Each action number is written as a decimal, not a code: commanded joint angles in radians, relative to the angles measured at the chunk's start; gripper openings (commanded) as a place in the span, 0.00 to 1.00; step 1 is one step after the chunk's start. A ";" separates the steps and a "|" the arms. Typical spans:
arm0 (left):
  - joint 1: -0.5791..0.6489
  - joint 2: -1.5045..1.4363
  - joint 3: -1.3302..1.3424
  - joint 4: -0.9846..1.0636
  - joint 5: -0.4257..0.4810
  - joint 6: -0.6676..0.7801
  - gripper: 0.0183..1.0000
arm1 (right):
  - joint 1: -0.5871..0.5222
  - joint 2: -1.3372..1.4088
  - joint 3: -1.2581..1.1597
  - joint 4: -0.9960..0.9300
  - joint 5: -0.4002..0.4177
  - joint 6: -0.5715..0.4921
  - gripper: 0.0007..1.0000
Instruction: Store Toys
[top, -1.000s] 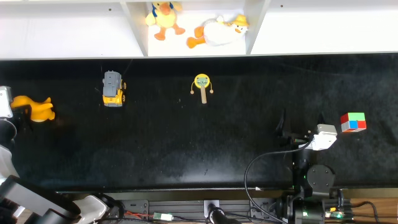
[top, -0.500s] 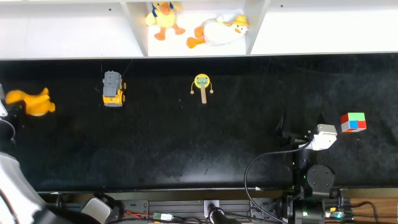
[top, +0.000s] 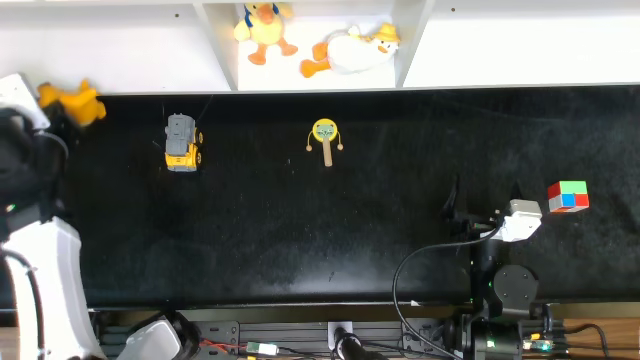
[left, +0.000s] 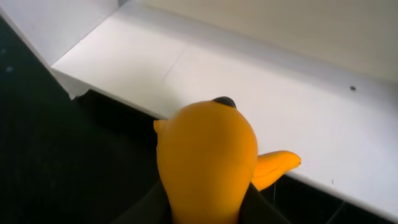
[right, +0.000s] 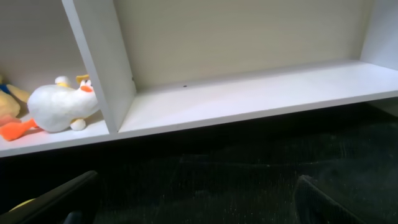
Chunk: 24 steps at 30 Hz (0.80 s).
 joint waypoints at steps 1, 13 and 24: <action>-0.008 0.087 0.063 0.008 -0.112 -0.095 0.20 | -0.001 -0.010 -0.013 0.004 -0.004 0.004 1.00; -0.016 0.318 0.393 -0.174 -0.129 -0.040 0.18 | -0.001 -0.010 -0.013 0.004 -0.004 0.004 0.99; -0.026 0.378 0.405 -0.136 -0.129 -0.034 0.21 | -0.001 -0.010 -0.013 0.004 -0.004 0.004 1.00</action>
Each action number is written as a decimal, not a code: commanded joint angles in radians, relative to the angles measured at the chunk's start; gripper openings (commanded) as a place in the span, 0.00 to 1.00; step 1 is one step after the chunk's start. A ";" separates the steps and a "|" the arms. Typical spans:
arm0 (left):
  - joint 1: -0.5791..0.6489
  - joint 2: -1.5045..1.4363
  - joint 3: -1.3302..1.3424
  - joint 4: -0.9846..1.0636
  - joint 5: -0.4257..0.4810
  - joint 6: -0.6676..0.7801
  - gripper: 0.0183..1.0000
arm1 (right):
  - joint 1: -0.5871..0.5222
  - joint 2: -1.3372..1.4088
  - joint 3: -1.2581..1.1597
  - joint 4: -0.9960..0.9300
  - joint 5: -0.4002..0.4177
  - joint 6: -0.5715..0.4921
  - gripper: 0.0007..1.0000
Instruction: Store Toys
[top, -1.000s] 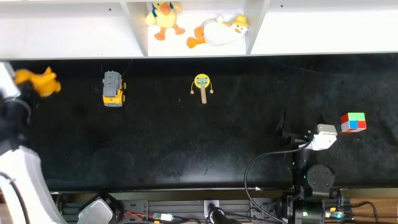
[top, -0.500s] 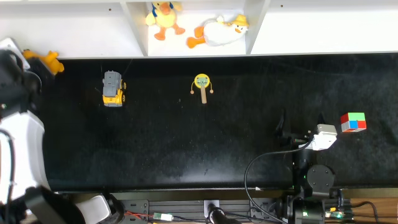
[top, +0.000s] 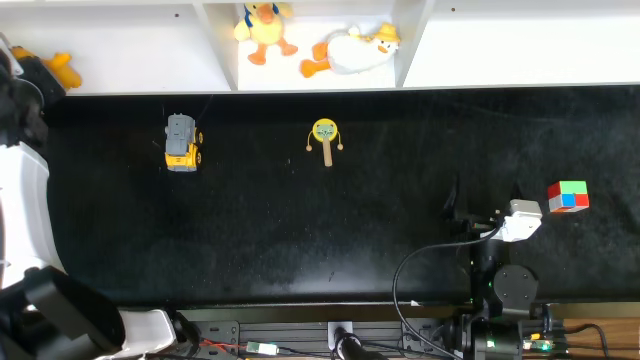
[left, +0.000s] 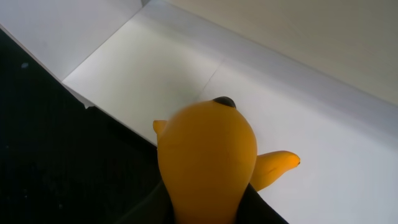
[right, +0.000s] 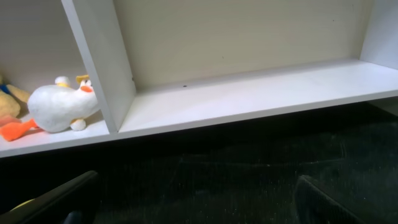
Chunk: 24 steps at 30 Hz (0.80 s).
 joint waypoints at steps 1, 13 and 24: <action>-0.020 0.043 0.030 0.008 -0.012 0.019 0.21 | -0.001 -0.010 -0.013 0.004 -0.004 0.004 0.99; -0.055 0.093 0.030 0.071 -0.012 0.018 0.21 | -0.001 -0.010 -0.013 0.004 -0.004 0.004 0.99; -0.082 0.104 0.040 0.073 -0.027 0.019 0.21 | -0.001 -0.010 -0.013 0.004 -0.004 0.004 0.99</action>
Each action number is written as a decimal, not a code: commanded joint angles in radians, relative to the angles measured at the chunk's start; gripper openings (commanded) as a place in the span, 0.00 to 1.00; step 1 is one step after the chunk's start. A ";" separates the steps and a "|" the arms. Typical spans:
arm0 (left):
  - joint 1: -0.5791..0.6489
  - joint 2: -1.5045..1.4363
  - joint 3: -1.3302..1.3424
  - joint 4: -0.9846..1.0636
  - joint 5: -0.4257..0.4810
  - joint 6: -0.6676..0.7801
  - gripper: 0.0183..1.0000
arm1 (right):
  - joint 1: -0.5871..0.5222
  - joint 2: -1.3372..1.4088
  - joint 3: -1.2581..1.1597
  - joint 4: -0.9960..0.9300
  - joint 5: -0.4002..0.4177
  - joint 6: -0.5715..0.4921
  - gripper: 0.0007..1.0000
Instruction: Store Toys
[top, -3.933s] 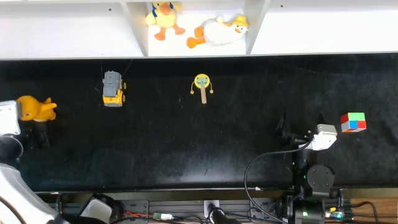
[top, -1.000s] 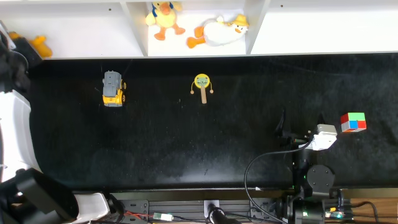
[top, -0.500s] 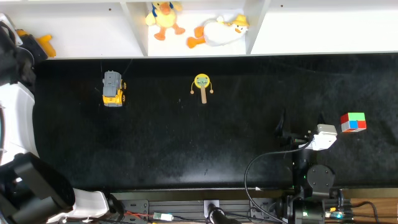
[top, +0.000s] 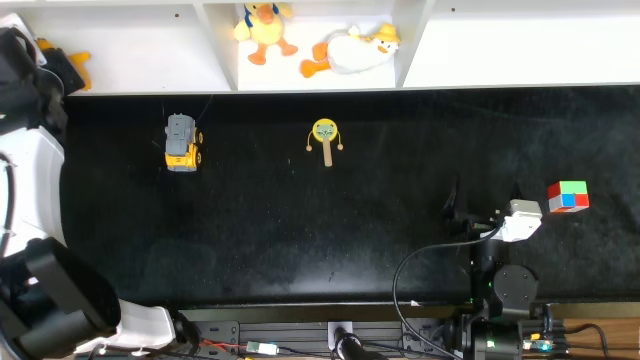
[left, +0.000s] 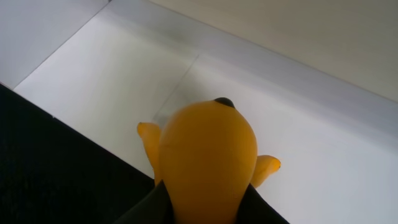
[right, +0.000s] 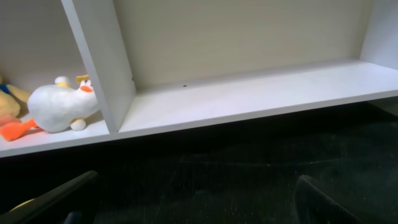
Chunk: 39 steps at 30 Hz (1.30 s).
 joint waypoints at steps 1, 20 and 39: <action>-0.019 0.021 0.037 -0.002 -0.010 0.018 0.21 | -0.001 -0.010 -0.013 0.003 -0.003 0.004 0.99; -0.022 0.028 0.056 -0.012 -0.016 0.018 0.23 | -0.001 -0.010 -0.013 0.003 -0.003 0.005 1.00; -0.023 0.043 0.056 0.037 -0.011 0.018 0.84 | -0.001 -0.010 -0.013 0.003 -0.003 0.004 0.99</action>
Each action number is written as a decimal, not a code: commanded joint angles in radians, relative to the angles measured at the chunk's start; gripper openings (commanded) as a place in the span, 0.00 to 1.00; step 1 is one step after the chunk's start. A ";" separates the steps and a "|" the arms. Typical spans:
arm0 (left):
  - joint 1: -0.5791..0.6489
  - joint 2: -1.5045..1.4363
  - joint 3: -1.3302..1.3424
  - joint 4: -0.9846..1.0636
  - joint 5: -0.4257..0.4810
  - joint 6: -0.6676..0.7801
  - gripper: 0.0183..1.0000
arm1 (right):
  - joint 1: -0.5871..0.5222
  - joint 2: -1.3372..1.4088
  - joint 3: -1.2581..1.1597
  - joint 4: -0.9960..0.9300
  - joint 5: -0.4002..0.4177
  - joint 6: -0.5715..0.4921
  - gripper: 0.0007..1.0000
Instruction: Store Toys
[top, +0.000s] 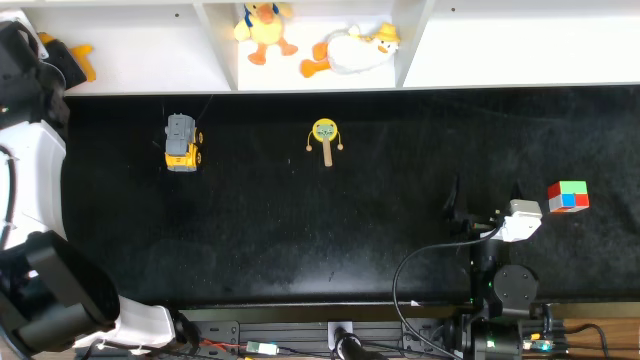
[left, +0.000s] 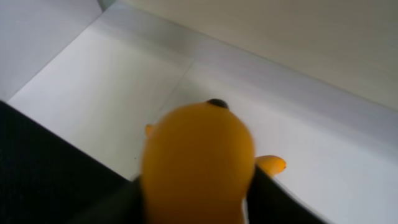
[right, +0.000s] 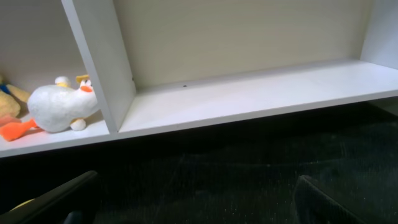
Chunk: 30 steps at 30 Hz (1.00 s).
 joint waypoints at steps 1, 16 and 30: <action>-0.010 0.016 0.026 0.021 -0.005 0.008 0.94 | -0.001 -0.010 -0.013 0.004 -0.003 0.004 0.99; -0.013 0.007 0.026 0.049 -0.001 0.008 1.00 | -0.001 -0.010 -0.013 0.004 -0.003 0.004 0.99; -0.021 -0.318 -0.213 -0.098 -0.087 0.015 1.00 | -0.001 -0.010 -0.013 0.004 -0.003 0.004 1.00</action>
